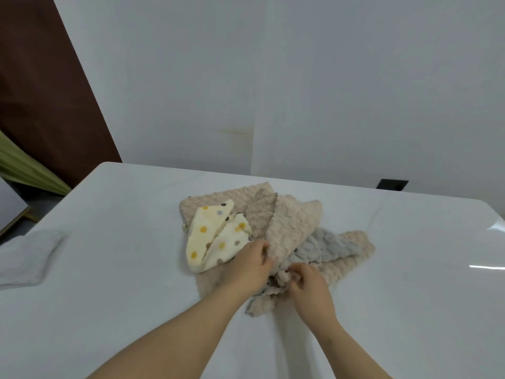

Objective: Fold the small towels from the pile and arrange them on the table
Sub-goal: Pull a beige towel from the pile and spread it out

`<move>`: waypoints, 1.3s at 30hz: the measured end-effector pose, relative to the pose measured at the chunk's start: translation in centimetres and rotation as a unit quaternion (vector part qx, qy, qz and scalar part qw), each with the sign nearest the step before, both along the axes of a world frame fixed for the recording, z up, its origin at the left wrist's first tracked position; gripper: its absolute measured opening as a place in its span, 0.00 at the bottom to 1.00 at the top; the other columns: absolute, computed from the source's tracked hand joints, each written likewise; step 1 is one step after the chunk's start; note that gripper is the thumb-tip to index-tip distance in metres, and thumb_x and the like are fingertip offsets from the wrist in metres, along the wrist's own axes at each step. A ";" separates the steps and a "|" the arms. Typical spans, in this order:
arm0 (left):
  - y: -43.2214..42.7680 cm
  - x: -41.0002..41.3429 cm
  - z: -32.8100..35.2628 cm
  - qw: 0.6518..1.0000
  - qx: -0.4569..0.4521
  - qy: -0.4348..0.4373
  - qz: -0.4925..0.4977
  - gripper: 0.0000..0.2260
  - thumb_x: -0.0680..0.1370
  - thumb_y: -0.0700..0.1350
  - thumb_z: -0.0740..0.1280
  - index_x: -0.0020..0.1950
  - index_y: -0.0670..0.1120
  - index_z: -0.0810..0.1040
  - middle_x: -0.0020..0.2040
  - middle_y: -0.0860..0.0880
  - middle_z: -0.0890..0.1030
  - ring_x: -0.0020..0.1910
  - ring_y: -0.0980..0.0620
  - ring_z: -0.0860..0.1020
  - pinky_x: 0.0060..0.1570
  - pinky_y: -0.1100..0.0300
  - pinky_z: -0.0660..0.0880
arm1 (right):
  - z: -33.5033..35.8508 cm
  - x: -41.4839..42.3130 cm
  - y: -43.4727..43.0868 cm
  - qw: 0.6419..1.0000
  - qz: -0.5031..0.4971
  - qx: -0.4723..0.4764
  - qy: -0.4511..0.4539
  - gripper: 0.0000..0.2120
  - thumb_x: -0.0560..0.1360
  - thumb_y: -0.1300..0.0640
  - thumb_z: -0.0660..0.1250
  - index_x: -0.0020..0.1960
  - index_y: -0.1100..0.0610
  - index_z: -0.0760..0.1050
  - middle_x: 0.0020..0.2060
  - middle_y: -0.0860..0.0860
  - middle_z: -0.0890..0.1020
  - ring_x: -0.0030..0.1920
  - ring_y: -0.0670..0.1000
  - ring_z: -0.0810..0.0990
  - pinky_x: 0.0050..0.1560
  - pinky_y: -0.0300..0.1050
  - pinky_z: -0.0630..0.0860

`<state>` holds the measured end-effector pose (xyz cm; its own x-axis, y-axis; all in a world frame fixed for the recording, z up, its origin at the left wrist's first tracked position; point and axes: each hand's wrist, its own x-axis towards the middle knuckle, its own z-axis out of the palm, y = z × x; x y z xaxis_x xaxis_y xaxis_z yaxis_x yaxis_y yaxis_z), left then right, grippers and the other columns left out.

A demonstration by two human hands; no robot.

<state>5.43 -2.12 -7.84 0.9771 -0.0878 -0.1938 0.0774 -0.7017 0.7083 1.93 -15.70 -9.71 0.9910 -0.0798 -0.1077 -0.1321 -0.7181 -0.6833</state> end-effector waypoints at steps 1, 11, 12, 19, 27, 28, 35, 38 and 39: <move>-0.6 0.4 -0.4 1.000 0.006 0.007 0.003 0.21 0.78 0.52 0.60 0.70 0.50 0.63 0.67 0.50 0.70 0.65 0.49 0.70 0.62 0.53 0.69 | -0.3 0.2 -0.3 1.000 0.010 0.001 0.005 0.16 0.75 0.62 0.59 0.61 0.54 0.73 0.55 0.48 0.75 0.58 0.49 0.71 0.57 0.42 0.69; -1.9 3.4 -0.3 0.978 -0.077 -0.159 0.108 0.07 0.77 0.44 0.61 0.54 0.47 0.74 0.51 0.49 0.77 0.52 0.48 0.74 0.51 0.51 0.73 | -4.4 2.5 -1.2 0.995 0.037 -0.060 -0.077 0.25 0.71 0.52 0.54 0.68 0.51 0.68 0.62 0.48 0.74 0.62 0.50 0.68 0.57 0.38 0.61; -1.7 3.3 0.2 0.972 -0.128 -0.165 0.112 0.05 0.77 0.43 0.61 0.53 0.47 0.74 0.50 0.49 0.77 0.49 0.49 0.74 0.49 0.54 0.72 | -4.8 2.5 -1.2 0.994 0.036 -0.062 -0.088 0.27 0.69 0.51 0.52 0.68 0.51 0.68 0.62 0.48 0.74 0.61 0.50 0.69 0.56 0.37 0.60; 0.7 -0.5 3.4 0.866 -0.388 -0.274 0.156 0.09 0.79 0.40 0.58 0.42 0.53 0.67 0.40 0.54 0.72 0.40 0.57 0.72 0.40 0.64 0.71 | -6.1 1.5 -0.9 0.983 0.030 -0.063 -0.168 0.21 0.77 0.58 0.59 0.69 0.52 0.66 0.65 0.48 0.72 0.65 0.50 0.67 0.66 0.43 0.62; 3.9 -10.4 2.3 0.857 -0.337 -0.361 0.148 0.14 0.77 0.34 0.58 0.42 0.55 0.68 0.38 0.56 0.74 0.35 0.64 0.74 0.36 0.71 0.73 | -6.1 -7.2 -0.6 0.969 -0.050 0.087 -0.224 0.15 0.77 0.60 0.59 0.63 0.54 0.71 0.54 0.43 0.71 0.56 0.46 0.70 0.54 0.38 0.64; 4.1 -11.7 1.6 0.871 -0.318 -0.350 0.133 0.15 0.76 0.33 0.58 0.42 0.55 0.69 0.39 0.55 0.74 0.36 0.62 0.74 0.35 0.72 0.72 | -6.2 -8.3 -0.5 0.970 -0.047 0.095 -0.220 0.15 0.77 0.60 0.59 0.62 0.53 0.71 0.54 0.43 0.72 0.54 0.45 0.71 0.52 0.38 0.64; 4.7 -16.7 -4.4 0.982 0.041 -0.184 -0.015 0.10 0.76 0.41 0.59 0.47 0.57 0.72 0.48 0.53 0.78 0.48 0.50 0.76 0.48 0.56 0.73 | -6.2 -13.1 -0.6 0.974 -0.020 0.103 -0.198 0.14 0.76 0.60 0.58 0.60 0.53 0.72 0.51 0.44 0.75 0.45 0.41 0.73 0.41 0.33 0.67; 4.3 -16.7 -5.7 0.988 0.060 -0.134 -0.049 0.08 0.76 0.49 0.58 0.42 0.56 0.77 0.44 0.55 0.78 0.47 0.52 0.75 0.50 0.52 0.72 | -6.2 -13.7 -0.4 0.976 -0.008 0.095 -0.195 0.12 0.77 0.59 0.58 0.59 0.52 0.73 0.50 0.43 0.75 0.43 0.37 0.73 0.42 0.35 0.67; 4.1 -16.5 -5.8 0.992 0.004 -0.116 -0.048 0.12 0.75 0.52 0.57 0.36 0.55 0.77 0.41 0.55 0.79 0.46 0.52 0.76 0.51 0.51 0.72 | -6.1 -13.7 -0.3 0.975 -0.005 0.096 -0.199 0.11 0.77 0.59 0.58 0.57 0.51 0.73 0.49 0.43 0.76 0.43 0.37 0.73 0.43 0.36 0.67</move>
<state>-11.08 2.01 -13.61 0.9828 -0.1815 0.0341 -0.1540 -0.7034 0.6939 -11.79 -15.96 -15.82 0.9566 -0.1052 0.2717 0.1655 -0.5714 -0.8038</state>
